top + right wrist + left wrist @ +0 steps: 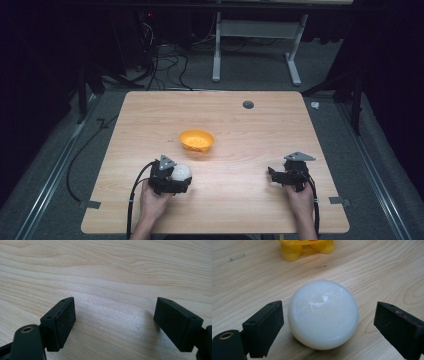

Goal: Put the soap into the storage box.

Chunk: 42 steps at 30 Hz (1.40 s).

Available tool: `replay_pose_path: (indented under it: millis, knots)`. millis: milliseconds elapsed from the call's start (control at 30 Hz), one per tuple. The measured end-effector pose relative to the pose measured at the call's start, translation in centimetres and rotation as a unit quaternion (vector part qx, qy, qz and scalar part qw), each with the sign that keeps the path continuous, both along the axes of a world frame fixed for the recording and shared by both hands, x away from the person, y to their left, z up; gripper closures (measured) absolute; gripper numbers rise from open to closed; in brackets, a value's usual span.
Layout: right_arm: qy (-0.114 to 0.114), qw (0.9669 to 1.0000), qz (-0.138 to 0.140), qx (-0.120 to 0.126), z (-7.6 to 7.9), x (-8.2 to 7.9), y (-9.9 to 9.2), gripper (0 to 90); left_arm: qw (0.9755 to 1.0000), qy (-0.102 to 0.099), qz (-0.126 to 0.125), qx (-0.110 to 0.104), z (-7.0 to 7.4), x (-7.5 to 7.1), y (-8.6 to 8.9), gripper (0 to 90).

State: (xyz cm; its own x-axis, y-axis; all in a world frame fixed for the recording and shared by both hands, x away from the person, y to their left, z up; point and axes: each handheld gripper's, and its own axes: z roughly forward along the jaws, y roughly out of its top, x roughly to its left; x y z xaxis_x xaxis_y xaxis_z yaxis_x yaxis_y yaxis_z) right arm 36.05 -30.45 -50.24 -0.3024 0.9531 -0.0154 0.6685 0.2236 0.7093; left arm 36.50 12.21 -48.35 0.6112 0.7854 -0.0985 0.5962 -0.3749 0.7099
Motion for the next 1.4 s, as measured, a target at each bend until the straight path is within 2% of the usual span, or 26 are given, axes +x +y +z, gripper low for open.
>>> replay_pose_path:
  millis: [267,533,733,1267,1400]
  knots:
    - [0.000,1.0000,0.000,0.000,0.0,0.0,0.0,18.6,0.9995,0.012,0.006,0.028,-0.8,0.5,-0.6,14.9]
    - [0.000,1.0000,0.000,-0.001,0.0,0.0,0.0,18.5,0.9991,0.003,0.011,0.041,-0.9,0.4,-0.9,19.2]
    - [0.000,1.0000,0.001,0.000,0.0,0.0,0.0,18.5,0.9990,0.000,0.020,0.041,-1.1,0.3,-0.9,23.0]
    - [0.000,1.0000,0.000,0.000,0.0,0.0,0.0,18.5,0.9991,-0.004,0.011,0.039,-1.1,0.3,-0.6,24.1]
    - [0.000,1.0000,0.001,0.000,0.0,0.0,0.0,18.5,0.9995,-0.005,0.010,0.031,-0.8,0.2,-0.6,24.1]
